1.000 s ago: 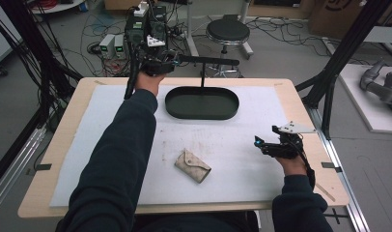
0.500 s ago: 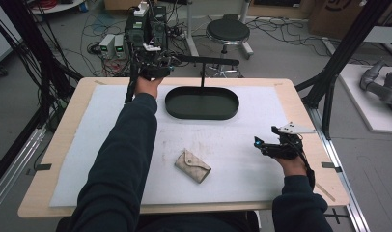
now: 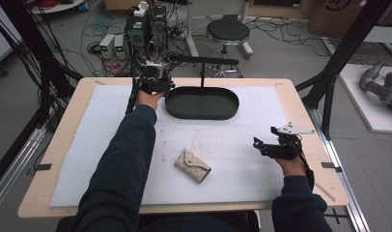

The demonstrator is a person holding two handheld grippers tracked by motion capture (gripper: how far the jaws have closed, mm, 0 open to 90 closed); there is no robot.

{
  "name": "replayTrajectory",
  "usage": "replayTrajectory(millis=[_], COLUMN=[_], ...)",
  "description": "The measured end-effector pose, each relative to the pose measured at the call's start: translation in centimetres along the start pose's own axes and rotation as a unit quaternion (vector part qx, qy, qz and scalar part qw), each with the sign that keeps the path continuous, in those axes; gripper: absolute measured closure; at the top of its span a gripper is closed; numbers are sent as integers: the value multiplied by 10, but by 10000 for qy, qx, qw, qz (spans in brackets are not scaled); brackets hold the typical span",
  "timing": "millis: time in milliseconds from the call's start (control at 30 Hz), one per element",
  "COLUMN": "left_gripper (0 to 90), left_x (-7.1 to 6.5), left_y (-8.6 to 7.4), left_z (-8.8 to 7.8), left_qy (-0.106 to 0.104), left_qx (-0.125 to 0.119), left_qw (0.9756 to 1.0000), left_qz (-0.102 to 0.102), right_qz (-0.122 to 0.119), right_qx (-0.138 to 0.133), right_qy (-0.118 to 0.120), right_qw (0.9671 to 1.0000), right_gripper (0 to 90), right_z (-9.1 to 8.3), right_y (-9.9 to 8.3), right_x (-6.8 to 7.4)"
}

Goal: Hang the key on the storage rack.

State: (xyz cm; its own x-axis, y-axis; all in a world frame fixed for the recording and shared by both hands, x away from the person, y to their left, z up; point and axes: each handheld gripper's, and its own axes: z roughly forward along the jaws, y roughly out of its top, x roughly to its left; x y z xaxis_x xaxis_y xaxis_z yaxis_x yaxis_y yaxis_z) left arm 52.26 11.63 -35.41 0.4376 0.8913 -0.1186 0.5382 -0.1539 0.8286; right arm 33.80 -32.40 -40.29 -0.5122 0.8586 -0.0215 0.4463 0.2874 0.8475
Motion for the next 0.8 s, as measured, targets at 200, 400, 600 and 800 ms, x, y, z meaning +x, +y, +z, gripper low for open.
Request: replayTrajectory(millis=[200, 400, 600, 800], left_gripper=[411, 280, 164, 164], left_x=[7, 6, -4, -16], left_y=[-12, -28, -53, -82], left_z=[-5, -24, -64, -96], left_qy=[-163, -413, -731, -936], left_qx=[-106, -469, -1032, -1472], left_qw=[9997, 9978, 9918, 9816], left_qz=[-136, -225, 180, 776], right_qz=[1, -12, 9, -15], right_qx=[13, 10, 8, -17], right_qy=[-6, 0, 7, 39], right_qw=[10000, 10000, 10000, 10000], right_gripper=[168, 168, 168, 167], right_z=[0, 0, 2, 5], right_y=[0, 0, -1, 2], right_x=[0, 1, 1, 6])
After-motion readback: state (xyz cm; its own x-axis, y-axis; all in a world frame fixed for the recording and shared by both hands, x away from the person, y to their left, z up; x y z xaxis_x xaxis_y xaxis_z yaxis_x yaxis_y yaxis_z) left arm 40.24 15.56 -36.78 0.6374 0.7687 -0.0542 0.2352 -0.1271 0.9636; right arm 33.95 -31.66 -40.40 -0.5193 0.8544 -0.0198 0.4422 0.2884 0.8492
